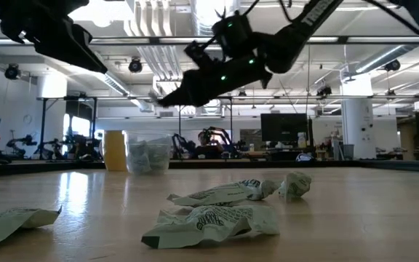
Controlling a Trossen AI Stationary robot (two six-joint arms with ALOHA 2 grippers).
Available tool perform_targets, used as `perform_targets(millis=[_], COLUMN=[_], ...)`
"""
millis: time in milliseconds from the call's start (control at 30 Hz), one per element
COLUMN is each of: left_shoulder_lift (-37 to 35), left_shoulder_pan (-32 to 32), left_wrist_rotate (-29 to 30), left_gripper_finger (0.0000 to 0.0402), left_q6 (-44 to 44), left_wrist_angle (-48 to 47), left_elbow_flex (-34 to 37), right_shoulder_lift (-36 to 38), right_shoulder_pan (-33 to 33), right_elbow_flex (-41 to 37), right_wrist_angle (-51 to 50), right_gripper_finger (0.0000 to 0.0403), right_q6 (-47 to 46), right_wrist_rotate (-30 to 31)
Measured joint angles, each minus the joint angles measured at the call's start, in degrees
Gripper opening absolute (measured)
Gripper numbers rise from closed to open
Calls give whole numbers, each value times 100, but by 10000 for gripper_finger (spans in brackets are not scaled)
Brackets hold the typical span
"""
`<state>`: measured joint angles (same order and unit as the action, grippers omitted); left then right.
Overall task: Pick and place Stevia / Truvia into bins
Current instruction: Put the stevia packet into the transparent container
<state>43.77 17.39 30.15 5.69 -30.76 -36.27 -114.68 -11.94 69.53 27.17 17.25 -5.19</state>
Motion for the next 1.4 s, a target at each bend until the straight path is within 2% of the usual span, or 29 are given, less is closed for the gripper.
perform_targets(millis=[167, 267, 567, 900, 1033, 1100, 1233, 1400], left_shoulder_lift=[-1, -14, -28, 68, 105, 162, 316, 691], left_shoulder_pan=[0, 0, 1, 4, 2, 0, 0, 118], left_wrist_rotate=[-2, -3, 2, 11, -57, -293, -1336, -2315], left_gripper_finger=[164, 164, 164, 164, 164, 164, 164, 164], left_q6=[0, 0, 7, 31, 224, 335, 472, 967], left_wrist_angle=[-74, -160, -150, -120, -137, -153, -208, -346], left_elbow_flex=[3, 4, 7, 9, 9, 9, -22, -199], right_shoulder_lift=[-404, -514, -633, -624, -404, -139, 519, 1284], right_shoulder_pan=[-183, -246, -281, -281, -256, -185, 19, 291], right_elbow_flex=[637, 806, 903, 894, 890, 890, 890, 813], right_wrist_angle=[-761, -768, -771, -870, -1204, -1681, -2780, -3793], right_gripper_finger=[9, 9, 16, 112, 137, 143, 145, 137], right_q6=[-219, -357, -570, -514, -221, 14, 404, 591], right_wrist_rotate=[-9, -243, -252, -256, -262, -267, -318, -776])
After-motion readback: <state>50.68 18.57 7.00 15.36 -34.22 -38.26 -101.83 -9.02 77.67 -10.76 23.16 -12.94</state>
